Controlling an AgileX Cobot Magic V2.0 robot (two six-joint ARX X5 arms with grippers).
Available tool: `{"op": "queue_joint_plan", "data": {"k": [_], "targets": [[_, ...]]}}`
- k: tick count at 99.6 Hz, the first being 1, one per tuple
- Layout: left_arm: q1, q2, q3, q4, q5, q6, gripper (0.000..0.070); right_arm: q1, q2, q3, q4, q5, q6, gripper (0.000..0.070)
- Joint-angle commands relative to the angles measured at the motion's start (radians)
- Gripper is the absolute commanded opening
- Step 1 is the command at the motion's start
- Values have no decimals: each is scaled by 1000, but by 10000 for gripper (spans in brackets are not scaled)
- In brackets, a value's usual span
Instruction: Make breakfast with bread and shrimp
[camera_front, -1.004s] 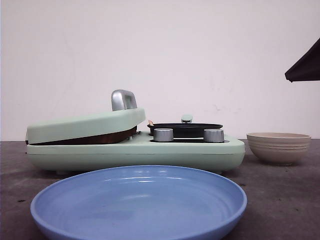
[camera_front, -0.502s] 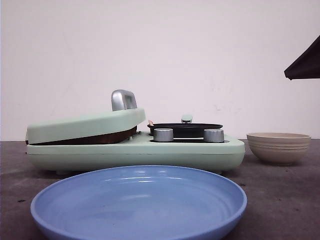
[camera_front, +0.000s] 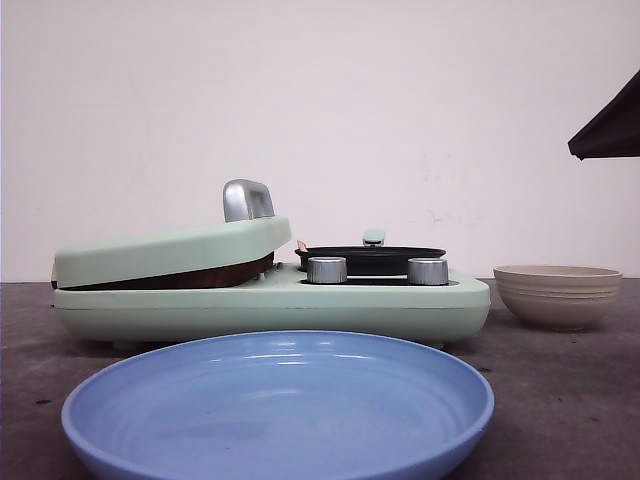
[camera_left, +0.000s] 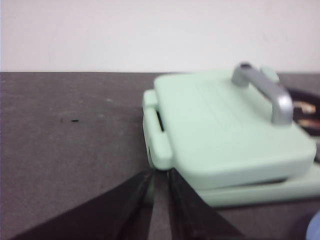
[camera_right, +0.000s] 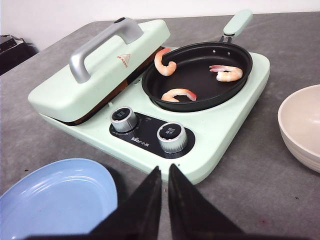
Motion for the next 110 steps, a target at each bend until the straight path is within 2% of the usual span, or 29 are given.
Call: {"op": "queue_joint_plan", "data": {"k": [1,9,20,28,44,102,107,110], "targets": [[45,-42,-43,15,76,46,0,3,3,5,11,-1,11,14],[82,-63,-96,32,127,46,0,3,3,5,11,0,11,14],[94,-63,-148,39,133,46,0,3,3,5,14,0,11,14],[94,-63,-148,41,125,68,0,3,3,5,16,0,11,14],[95,-63,-148,33,97,64,0,3,3,5,26,-1,11,14],[95,-60,-148,42,99,60,0,3,3,5,58,0,10,14],[95,-60,-148,41,99,60,0,43,2,6,58,-6,11,15],[95,-60,-148,42,98,60,0,58,1,7,60,17,10,14]]}}
